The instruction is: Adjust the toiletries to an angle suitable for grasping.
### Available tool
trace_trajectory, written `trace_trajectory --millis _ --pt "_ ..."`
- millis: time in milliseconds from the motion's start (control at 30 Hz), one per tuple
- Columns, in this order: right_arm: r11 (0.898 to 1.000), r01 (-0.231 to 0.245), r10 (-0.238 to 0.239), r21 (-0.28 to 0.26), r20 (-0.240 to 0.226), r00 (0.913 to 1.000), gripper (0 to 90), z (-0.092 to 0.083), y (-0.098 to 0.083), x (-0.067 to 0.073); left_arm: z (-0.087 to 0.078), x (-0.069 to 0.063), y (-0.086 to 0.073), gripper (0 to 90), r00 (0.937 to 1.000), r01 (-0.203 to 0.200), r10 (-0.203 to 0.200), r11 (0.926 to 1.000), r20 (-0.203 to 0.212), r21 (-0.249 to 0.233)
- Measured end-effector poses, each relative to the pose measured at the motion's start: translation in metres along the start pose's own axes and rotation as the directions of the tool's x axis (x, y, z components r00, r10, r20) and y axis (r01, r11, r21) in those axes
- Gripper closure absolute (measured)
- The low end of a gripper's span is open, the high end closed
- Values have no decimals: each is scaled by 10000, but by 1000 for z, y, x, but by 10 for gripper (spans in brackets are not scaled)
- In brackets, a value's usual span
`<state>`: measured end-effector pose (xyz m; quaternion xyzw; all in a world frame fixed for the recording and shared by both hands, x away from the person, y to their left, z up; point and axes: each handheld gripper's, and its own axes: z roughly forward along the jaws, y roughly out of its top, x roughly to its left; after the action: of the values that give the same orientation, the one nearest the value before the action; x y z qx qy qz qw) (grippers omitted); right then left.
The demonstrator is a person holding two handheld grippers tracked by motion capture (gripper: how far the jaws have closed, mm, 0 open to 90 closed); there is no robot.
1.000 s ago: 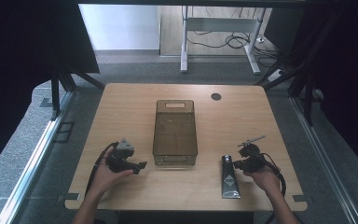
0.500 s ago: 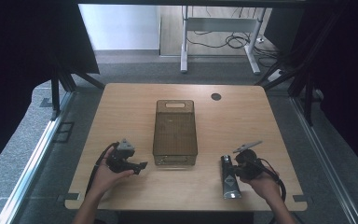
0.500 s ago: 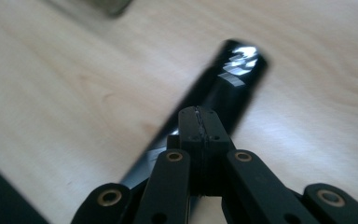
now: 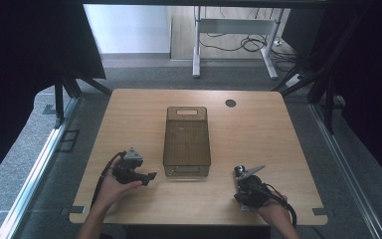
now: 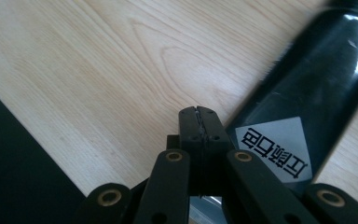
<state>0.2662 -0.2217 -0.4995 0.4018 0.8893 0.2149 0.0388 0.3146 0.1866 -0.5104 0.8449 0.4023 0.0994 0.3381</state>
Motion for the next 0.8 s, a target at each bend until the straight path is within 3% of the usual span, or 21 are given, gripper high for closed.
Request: trace_trajectory --millis 567,800 --pt "9987 -484 490 -188 314 9983 896 -7 -9 -22 3 -2 0 244 9999 -106 106 9999 21 82" --pt "9970 -66 71 -771 57 10000 736 -21 -1 -19 2 -3 0 245 10000 -76 76 9999 2 74"
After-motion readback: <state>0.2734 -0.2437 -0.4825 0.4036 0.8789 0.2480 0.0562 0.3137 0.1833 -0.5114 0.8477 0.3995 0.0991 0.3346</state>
